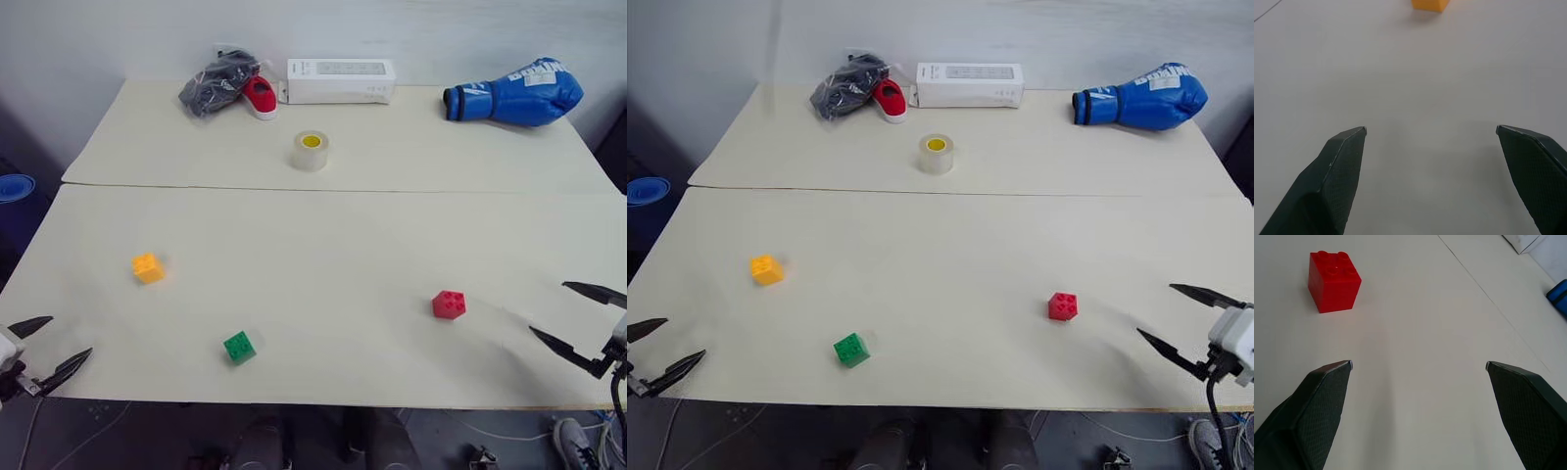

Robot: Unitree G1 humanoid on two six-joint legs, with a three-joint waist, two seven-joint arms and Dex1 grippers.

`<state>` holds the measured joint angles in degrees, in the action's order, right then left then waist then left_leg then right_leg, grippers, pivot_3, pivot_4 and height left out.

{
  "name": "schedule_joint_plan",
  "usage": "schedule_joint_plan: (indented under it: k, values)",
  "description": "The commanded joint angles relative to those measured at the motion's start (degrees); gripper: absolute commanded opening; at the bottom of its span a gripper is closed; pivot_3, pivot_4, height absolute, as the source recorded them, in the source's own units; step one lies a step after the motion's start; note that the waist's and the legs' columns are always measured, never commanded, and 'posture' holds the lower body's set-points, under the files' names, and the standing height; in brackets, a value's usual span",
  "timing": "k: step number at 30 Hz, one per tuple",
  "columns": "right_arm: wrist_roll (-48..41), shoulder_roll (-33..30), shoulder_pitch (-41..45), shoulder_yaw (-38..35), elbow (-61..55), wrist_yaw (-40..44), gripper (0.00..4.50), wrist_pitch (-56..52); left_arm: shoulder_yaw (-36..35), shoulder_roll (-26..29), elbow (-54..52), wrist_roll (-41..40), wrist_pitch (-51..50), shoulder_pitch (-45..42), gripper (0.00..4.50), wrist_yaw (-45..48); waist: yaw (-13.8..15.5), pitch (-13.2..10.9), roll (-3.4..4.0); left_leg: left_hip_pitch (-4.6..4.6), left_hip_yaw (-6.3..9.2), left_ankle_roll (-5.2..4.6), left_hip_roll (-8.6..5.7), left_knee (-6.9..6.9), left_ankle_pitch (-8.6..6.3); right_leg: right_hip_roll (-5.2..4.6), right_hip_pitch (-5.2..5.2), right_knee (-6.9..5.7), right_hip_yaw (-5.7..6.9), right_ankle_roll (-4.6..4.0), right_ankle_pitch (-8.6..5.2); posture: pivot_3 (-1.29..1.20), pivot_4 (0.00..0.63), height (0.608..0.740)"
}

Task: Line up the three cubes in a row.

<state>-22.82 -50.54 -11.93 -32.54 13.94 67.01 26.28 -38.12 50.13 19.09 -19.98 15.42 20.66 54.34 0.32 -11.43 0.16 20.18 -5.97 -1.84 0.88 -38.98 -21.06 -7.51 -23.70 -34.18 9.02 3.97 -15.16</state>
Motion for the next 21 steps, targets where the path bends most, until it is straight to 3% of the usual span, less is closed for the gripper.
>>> schedule_joint_plan:
  k: [1, 4, 8, 14, 18, 21]
  values:
    - [-1.3, -0.8, 0.3, -0.9, -1.7, -0.2, 4.50, -1.0, -1.9, 0.9, 0.1, -0.8, 0.0, -0.9, 4.48, -0.1, -0.2, 0.0, 0.00, 0.00, 0.00, 0.00, 0.00, 0.00, 0.00, 0.00, 0.00, 0.00, 0.00, 0.00, 0.00, 0.00, 0.150, 0.740]
    - [-1.8, 0.3, 0.0, -1.0, -3.4, -2.3, 4.50, -3.2, -0.2, 1.2, -2.9, -3.4, -5.2, -2.6, 4.48, 1.7, -0.3, 0.0, 0.00, 0.00, 0.00, -0.01, 0.00, 0.00, 0.02, 0.00, 0.01, -0.03, 0.02, 0.00, 0.00, 0.00, 0.150, 0.740]
    - [-4.0, 2.5, -3.2, -3.0, -7.1, -6.1, 4.50, -9.2, 3.6, 1.6, -16.0, -10.3, -14.1, -1.6, 4.48, 9.4, 0.0, 0.0, -0.03, 0.01, 0.01, -0.01, -0.01, -0.03, 0.02, 0.00, 0.02, -0.07, 0.01, 0.01, 0.00, 0.00, 0.150, 0.740]
    - [-7.7, 11.3, -17.0, -8.0, -20.3, -11.7, 4.50, -16.1, 13.9, -0.7, -29.9, -12.5, -21.0, -6.6, 4.48, 10.3, 1.4, 0.0, 0.22, 0.02, 0.05, 0.03, -0.02, -0.01, 0.04, 0.03, 0.02, -0.08, 0.03, -0.01, -0.01, 0.00, 0.150, 0.740]
    - [-8.5, 19.1, -25.3, -6.5, -28.2, -13.9, 4.50, -17.1, 18.5, -0.8, -30.5, -13.7, -24.1, -11.7, 4.48, 11.8, 1.1, 0.1, 0.29, -0.03, -0.01, 0.04, -0.04, -0.03, 0.04, 0.05, 0.09, -0.12, -0.05, 0.01, 0.00, 0.00, 0.150, 0.740]
    - [-7.3, 22.3, -26.8, -2.5, -34.0, -15.8, 4.50, -18.1, 19.9, 0.0, -28.5, -12.9, -24.5, -16.2, 4.48, 13.4, 0.5, 0.1, 0.26, -0.12, -0.04, 0.11, 0.00, -0.03, 0.08, 0.09, 0.09, -0.30, -0.13, -0.01, -0.01, 0.00, 0.150, 0.740]
